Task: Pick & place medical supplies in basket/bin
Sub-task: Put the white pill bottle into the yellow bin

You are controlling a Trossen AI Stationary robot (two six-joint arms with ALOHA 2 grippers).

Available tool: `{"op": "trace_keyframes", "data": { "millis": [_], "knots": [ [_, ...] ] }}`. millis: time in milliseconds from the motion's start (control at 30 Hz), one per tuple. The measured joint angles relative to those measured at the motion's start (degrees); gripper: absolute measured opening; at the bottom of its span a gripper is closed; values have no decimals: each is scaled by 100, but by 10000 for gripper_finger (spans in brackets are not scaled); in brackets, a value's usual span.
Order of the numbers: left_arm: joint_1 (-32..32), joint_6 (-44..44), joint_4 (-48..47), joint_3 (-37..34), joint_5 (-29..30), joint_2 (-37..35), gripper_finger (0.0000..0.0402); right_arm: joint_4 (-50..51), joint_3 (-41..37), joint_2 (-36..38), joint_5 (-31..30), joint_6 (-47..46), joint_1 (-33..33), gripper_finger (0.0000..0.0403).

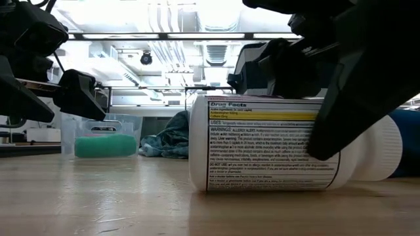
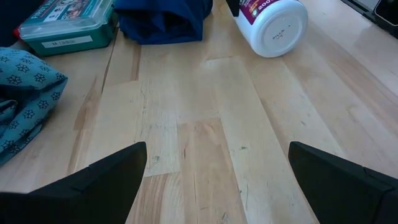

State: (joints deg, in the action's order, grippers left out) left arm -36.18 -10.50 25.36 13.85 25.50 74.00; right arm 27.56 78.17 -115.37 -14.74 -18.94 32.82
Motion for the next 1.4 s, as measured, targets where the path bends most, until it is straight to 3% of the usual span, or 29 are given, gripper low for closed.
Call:
{"op": "trace_keyframes", "data": {
  "millis": [200,767,967,1400],
  "knots": [
    [0,0,0,0,0,0,399,6,0,0,-18,2,-9,273],
    [0,0,0,2,-1,0,399,127,223,358,-42,-277,-11,280],
    [0,-2,-17,2,0,0,399,421,222,917,-38,-1400,-10,288],
    [-1,-15,-178,0,0,0,399,2010,216,1715,-122,-5077,547,290]
  ]
}}
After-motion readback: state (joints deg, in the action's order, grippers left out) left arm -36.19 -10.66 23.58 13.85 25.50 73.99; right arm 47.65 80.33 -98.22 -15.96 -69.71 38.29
